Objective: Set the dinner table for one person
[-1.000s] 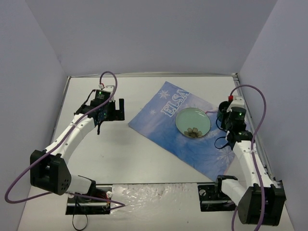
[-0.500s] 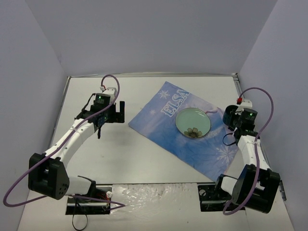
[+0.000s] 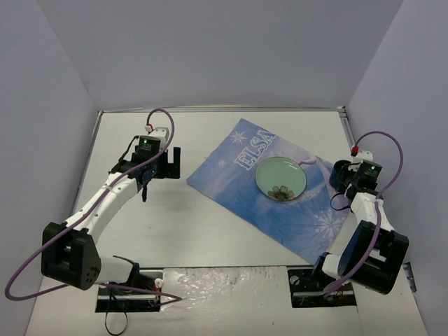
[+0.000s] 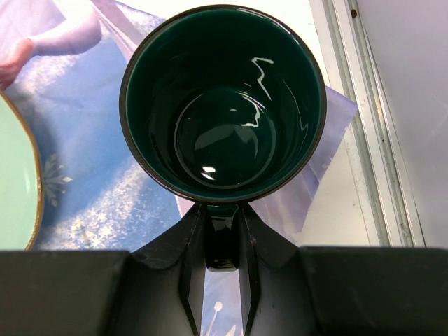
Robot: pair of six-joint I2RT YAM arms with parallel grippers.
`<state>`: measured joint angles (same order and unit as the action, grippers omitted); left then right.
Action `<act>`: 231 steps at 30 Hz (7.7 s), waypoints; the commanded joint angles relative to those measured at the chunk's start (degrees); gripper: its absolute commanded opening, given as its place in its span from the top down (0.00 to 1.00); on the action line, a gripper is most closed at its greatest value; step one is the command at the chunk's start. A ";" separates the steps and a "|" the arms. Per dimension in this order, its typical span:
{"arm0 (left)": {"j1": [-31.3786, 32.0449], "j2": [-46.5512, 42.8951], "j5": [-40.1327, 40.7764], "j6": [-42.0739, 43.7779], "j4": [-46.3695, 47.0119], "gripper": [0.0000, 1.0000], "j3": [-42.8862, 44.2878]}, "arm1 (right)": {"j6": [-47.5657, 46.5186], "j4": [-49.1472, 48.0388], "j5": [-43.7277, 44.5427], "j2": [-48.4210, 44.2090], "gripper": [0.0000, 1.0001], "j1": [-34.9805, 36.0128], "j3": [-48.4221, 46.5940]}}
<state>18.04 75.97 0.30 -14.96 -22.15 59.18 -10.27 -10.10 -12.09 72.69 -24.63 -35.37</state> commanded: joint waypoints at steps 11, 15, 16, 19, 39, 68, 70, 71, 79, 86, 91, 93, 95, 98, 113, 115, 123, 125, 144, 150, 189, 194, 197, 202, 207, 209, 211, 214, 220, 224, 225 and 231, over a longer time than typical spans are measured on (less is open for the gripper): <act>0.33 -0.12 1.18 1.24 2.28 0.03 2.17 | -1.05 -10.98 -1.81 2.07 1.00 -1.90 -4.09; 0.33 -0.12 1.37 1.43 2.29 0.03 2.17 | -1.24 -11.14 -1.83 2.72 1.00 -1.91 -3.80; 0.33 -0.10 1.37 1.43 2.26 0.03 2.17 | -1.32 -11.22 -1.72 2.88 1.00 -1.91 -3.50; 0.26 -0.03 1.51 1.49 2.20 0.03 2.17 | -1.85 -11.27 -1.13 3.38 1.00 -1.91 -2.61; 0.20 0.05 2.34 1.69 1.81 0.03 2.26 | -2.56 -6.36 0.45 1.61 0.50 -2.44 -3.28; -12.89 10.98 2.26 1.87 -0.35 0.03 7.24 | 16.00 -2.76 -9.99 -7.47 0.00 23.05 -21.79; -15.45 12.81 1.06 2.28 -0.66 0.03 8.46 | 16.15 -2.34 -11.10 -8.37 0.00 25.79 -20.63; -16.25 13.99 0.43 2.08 -0.73 0.03 9.31 | 16.27 -2.29 -11.38 -9.10 0.00 26.98 -19.76; -20.33 22.76 -0.28 4.06 -1.33 0.08 16.95 | 18.43 -1.46 -13.98 -14.78 0.00 31.61 -13.40; -27.48 22.25 -8.04 1.72 -2.59 0.09 15.46 | 17.67 0.71 -15.46 -19.41 0.00 32.82 -11.75; -30.87 19.66 -8.57 6.86 -1.54 0.09 11.75 | 17.42 0.86 -15.75 -22.00 0.00 33.30 -10.37; -32.22 20.39 -8.07 9.19 -2.65 0.08 11.98 | 16.81 1.24 -15.47 -22.59 0.00 33.74 -10.02; -33.16 21.74 -8.30 11.59 -3.86 0.08 12.60 | 16.36 1.40 -15.25 -23.09 0.00 34.30 -9.74; -35.09 23.90 -9.99 15.39 -6.20 0.09 13.20 | 15.59 1.86 -14.56 -23.34 0.00 35.72 -9.38; -36.06 29.37 -12.10 22.43 -9.84 0.12 14.23 | 14.83 2.46 -13.48 -24.37 0.00 37.47 -8.38; -36.02 30.25 -12.61 22.43 -10.04 0.13 14.64 | 14.79 2.46 -13.36 -24.57 0.00 37.55 -8.18; -33.70 29.70 -16.35 21.35 -12.00 0.29 13.25 | 14.82 2.54 -12.87 -24.34 0.00 37.55 -8.04; -32.47 28.97 -15.93 20.43 -12.71 0.36 12.36 | 14.70 2.60 -12.71 -24.26 0.00 37.72 -8.10; -23.23 21.86 -12.20 4.84 -14.07 0.64 1.20 | 14.91 2.72 -11.73 -25.83 0.00 38.87 -7.34; -22.63 21.17 -11.49 3.12 -14.44 0.64 0.22 | 14.93 2.75 -11.61 -26.09 0.00 39.17 -7.22; 13.78 30.54 -2.65 -3.51 -20.30 1.00 36.41 | 13.80 6.80 -6.21 -28.57 0.00 39.66 -8.91; 17.73 39.95 -5.30 -0.60 -21.30 1.00 49.10 | 14.81 7.03 -2.59 -30.58 0.00 39.66 -8.49; 19.35 46.22 -7.23 3.34 -22.40 1.00 55.54 | 14.71 7.75 -1.88 -31.58 0.00 39.66 -8.65; 19.93 52.45 -9.08 7.99 -23.76 1.00 63.92 | 14.56 10.23 -0.72 -32.24 0.00 39.66 -9.53; 19.93 56.52 -8.06 10.39 -24.58 1.00 69.44 | 14.22 13.54 1.02 -32.26 0.00 39.66 -10.66; 19.93 58.21 -8.12 10.74 -25.21 1.00 71.06 | 14.05 14.40 1.54 -32.18 0.00 39.66 -10.94; 19.93 59.52 -8.39 10.90 -25.96 1.00 73.18 | 14.02 14.94 2.01 -31.99 0.00 39.66 -11.55; 19.93 61.31 -8.64 10.92 -27.11 1.00 75.16 | 14.00 15.42 2.64 -31.78 0.00 39.66 -11.96; 19.88 63.31 -8.02 9.10 -28.81 1.00 75.82 | 14.86 15.59 2.86 -31.25 0.00 39.66 -12.25; 19.85 64.14 -7.32 8.82 -29.88 1.00 76.09 | 15.49 15.63 2.71 -31.30 0.00 39.66 -12.01; 19.81 64.45 -7.12 8.81 -30.05 1.00 76.12 | 15.63 15.61 2.66 -31.33 0.00 39.66 -11.97; 19.29 66.16 -6.09 7.88 -31.75 1.00 76.68 | 16.09 15.73 2.68 -31.74 0.00 39.66 -11.65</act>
<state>38.11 143.48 -7.43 -6.04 -51.50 132.89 4.93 8.41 -10.26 40.86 14.72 -44.91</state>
